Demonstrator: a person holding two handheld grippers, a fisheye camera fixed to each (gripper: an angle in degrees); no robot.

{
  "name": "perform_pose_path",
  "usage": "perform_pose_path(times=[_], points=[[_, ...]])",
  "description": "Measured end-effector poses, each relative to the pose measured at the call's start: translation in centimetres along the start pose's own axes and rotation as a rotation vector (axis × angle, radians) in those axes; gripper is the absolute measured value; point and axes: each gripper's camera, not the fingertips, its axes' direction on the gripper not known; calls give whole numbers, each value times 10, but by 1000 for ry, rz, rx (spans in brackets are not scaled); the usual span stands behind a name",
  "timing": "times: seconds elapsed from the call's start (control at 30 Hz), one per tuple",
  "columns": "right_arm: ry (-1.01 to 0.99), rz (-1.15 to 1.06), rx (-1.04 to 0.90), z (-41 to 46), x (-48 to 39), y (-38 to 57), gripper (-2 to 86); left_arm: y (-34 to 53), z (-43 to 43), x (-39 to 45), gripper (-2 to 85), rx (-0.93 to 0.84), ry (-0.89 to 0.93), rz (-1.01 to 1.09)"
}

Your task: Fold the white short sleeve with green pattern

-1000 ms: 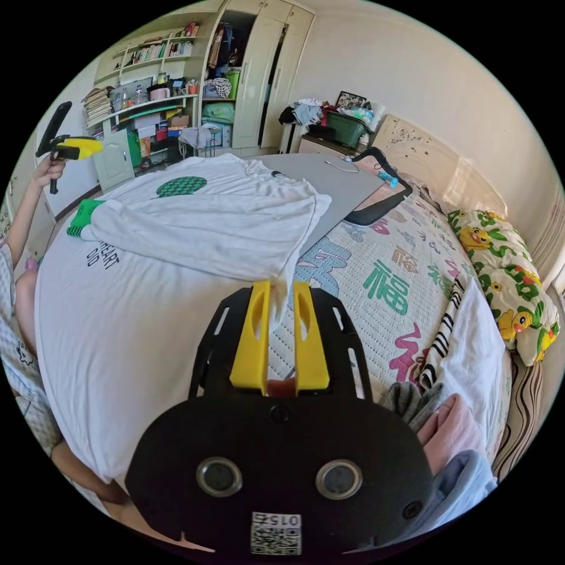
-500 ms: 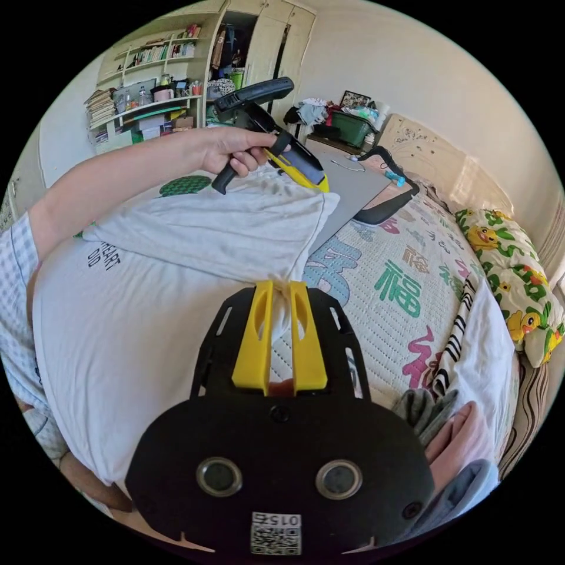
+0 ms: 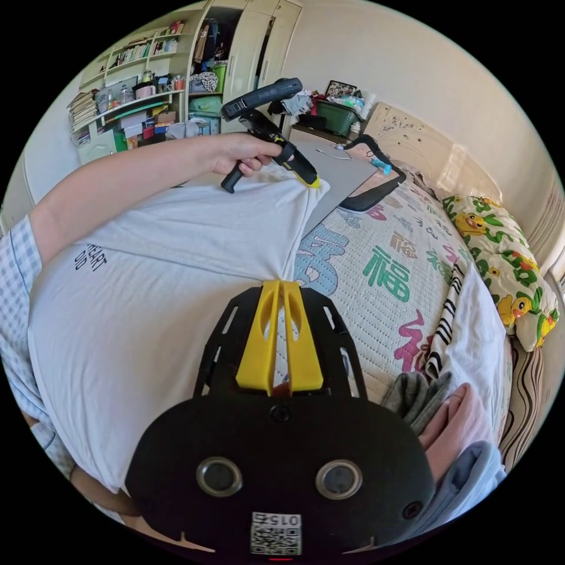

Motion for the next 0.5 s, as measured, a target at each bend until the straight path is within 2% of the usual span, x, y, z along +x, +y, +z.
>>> perform_pose_path(times=[0.17,0.27,0.37,0.43,0.5], points=[[34,-13,-16,5,-3,-4,-7,-13,-8,13,28,-43,-80,74],[17,-2,-11,6,2,-5,-4,-16,-23,4,62,-52,-79,26],[-12,16,2,4,9,-4,7,-8,-62,-18,88,-15,-75,-19],[-28,27,9,3,13,-3,22,14,-118,-38,92,54,-121,-30],[-49,45,11,3,19,-2,44,43,-163,-49,93,85,-94,-16]])
